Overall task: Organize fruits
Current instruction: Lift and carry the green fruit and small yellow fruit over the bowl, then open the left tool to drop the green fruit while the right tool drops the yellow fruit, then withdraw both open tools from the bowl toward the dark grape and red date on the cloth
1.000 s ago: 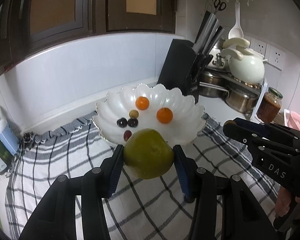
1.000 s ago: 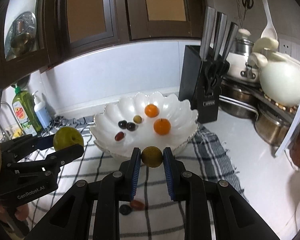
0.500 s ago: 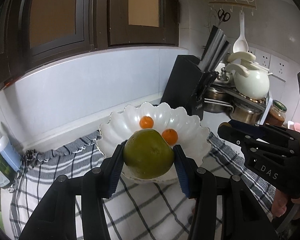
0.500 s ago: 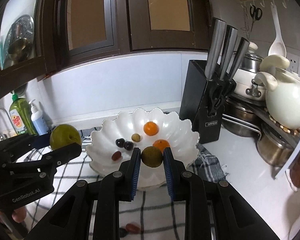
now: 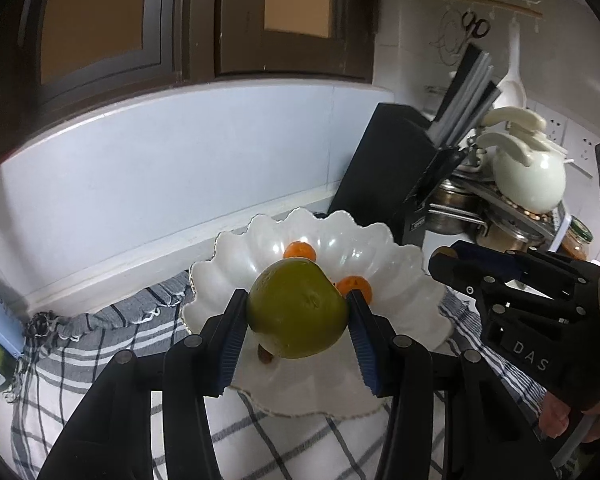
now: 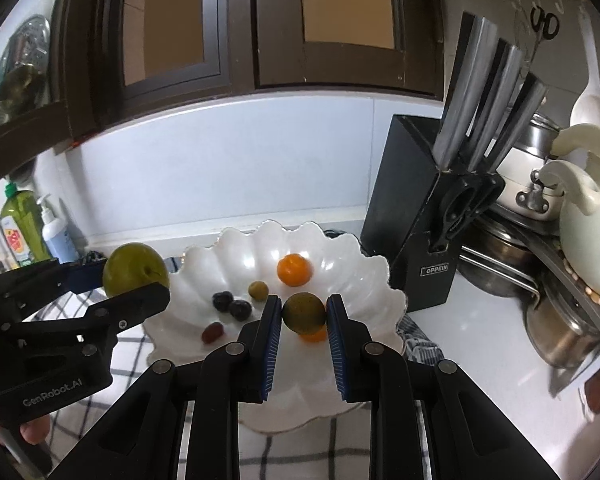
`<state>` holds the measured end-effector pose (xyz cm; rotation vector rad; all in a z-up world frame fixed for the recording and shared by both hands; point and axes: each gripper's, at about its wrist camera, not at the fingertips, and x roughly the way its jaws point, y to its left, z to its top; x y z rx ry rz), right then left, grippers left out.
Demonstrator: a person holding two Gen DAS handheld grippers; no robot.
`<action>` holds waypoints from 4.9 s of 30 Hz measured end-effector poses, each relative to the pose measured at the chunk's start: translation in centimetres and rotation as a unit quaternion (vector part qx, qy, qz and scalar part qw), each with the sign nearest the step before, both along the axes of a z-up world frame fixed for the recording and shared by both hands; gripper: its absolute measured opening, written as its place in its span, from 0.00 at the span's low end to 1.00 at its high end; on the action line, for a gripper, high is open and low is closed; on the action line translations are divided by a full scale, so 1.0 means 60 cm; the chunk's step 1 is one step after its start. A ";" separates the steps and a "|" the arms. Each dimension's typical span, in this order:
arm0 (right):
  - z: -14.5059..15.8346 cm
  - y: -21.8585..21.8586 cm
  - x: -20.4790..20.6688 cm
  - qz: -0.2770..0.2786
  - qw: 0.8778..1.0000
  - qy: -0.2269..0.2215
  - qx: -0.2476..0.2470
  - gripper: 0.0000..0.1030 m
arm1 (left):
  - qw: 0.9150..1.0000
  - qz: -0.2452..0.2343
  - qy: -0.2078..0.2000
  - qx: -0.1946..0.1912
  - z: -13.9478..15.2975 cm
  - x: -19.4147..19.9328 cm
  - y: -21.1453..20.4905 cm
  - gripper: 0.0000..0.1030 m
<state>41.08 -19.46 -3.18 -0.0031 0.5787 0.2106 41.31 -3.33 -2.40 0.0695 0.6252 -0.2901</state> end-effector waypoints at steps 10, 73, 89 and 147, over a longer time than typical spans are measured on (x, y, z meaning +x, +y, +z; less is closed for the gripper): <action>-0.047 -0.004 0.072 0.003 0.998 0.051 -0.022 0.24 | 0.999 -0.012 0.042 0.017 -0.042 0.073 -0.024 0.47; 0.052 -0.022 -0.078 0.006 1.000 -0.027 0.012 0.37 | 0.998 0.029 -0.036 0.040 0.054 -0.077 0.005 0.72; 0.054 -0.019 -0.172 0.014 0.999 -0.038 0.006 0.37 | 0.998 0.013 -0.044 0.047 0.055 -0.166 0.007 0.73; -0.151 0.010 -0.205 0.162 0.981 0.079 -0.075 0.37 | 0.988 -0.101 0.032 0.109 -0.149 -0.229 -0.052 0.58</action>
